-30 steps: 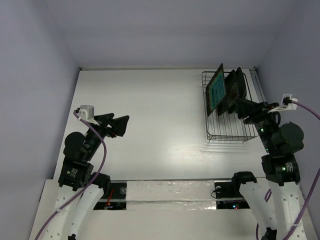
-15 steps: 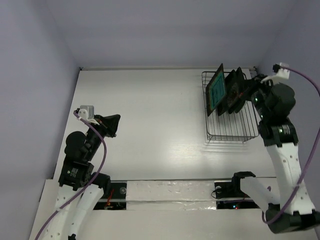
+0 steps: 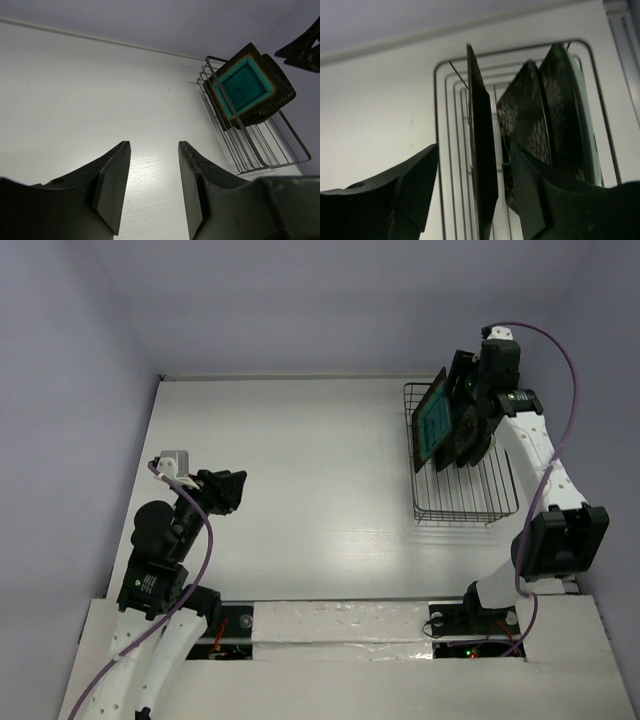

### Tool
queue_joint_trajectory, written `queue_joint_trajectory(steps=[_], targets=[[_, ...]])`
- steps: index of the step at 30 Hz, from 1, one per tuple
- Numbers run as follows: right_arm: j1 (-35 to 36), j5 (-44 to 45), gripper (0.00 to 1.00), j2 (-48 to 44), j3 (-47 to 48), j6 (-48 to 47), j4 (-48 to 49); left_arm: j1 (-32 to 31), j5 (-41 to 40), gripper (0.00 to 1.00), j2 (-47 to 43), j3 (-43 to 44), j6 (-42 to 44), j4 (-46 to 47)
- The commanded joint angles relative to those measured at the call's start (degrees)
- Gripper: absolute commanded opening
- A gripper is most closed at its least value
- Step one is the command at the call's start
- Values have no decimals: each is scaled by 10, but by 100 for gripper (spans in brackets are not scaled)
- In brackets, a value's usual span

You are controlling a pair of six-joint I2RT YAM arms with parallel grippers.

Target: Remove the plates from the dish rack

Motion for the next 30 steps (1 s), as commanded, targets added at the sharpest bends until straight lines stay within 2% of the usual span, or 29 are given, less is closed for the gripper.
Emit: queue_joint_trajectory(steps=[1,6,10,14,16,20,25,30], targets=[[-3,9,63,22,33,-27,-44,-3,1,40,5,-4,0,17],[8,29,59,58,31,-26,-43,-3,4,41,4,-3,3,18],[27,50,47,98,55,-36,-60,-3,4,41,1,-4,2,18],[42,84,41,129,80,-47,-80,-3,4,42,-1,-4,2,19],[50,98,36,136,87,-53,-85,-3,4,42,-1,-4,2,19],[67,142,18,149,101,-60,-104,-3,3,43,-2,-4,2,18],[79,190,0,148,119,-76,-115,-3,4,43,-3,-3,3,20],[91,213,0,131,138,-96,-103,-3,1,43,-5,-4,2,20]])
